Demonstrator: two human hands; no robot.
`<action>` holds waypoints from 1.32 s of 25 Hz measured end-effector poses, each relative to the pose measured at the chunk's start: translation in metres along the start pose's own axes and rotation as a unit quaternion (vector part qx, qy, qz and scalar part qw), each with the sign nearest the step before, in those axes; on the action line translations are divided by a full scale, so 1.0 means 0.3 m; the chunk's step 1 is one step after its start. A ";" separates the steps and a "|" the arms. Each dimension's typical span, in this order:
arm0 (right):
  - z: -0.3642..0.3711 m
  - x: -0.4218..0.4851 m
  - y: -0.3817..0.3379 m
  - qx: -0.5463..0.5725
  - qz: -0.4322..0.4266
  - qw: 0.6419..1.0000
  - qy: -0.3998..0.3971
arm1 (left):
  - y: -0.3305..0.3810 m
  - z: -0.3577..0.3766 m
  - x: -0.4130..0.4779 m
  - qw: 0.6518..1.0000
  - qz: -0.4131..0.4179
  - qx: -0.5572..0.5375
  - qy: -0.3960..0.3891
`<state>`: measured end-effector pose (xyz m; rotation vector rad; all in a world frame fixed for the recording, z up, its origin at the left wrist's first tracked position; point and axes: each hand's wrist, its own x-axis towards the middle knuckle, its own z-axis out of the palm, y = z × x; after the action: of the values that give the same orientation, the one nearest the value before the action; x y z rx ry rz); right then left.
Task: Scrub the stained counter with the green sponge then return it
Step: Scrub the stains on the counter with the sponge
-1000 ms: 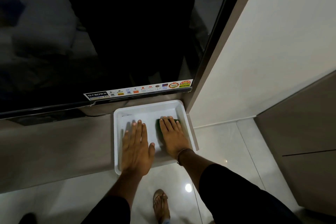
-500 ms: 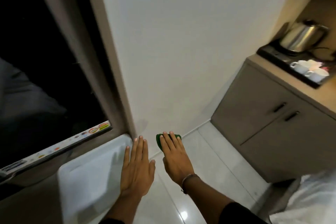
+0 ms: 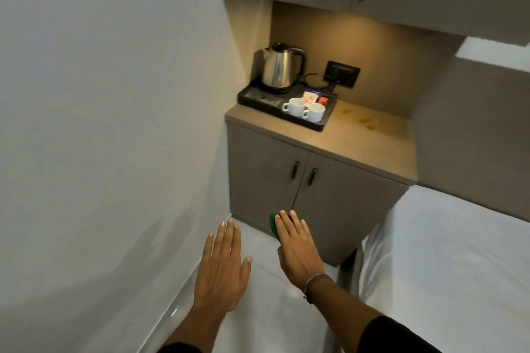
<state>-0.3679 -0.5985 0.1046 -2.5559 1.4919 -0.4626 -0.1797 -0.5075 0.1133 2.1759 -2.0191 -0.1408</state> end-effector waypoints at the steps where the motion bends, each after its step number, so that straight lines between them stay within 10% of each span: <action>1: -0.035 0.043 0.095 -0.010 0.019 1.000 0.005 | 0.057 0.012 0.106 1.000 0.020 -0.002 0.001; 20: -0.402 0.714 1.225 -0.053 0.246 0.968 0.008 | 0.834 0.138 1.568 0.968 0.244 -0.035 -0.050; 33: -0.282 0.850 1.477 -0.001 0.244 0.968 -0.054 | 0.855 0.313 1.827 0.971 0.217 -0.025 -0.098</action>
<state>-0.6438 -1.0372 0.1098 -2.0606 1.9849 -0.2463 -0.4051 -1.0766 0.0946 1.6935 -2.5149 -0.3553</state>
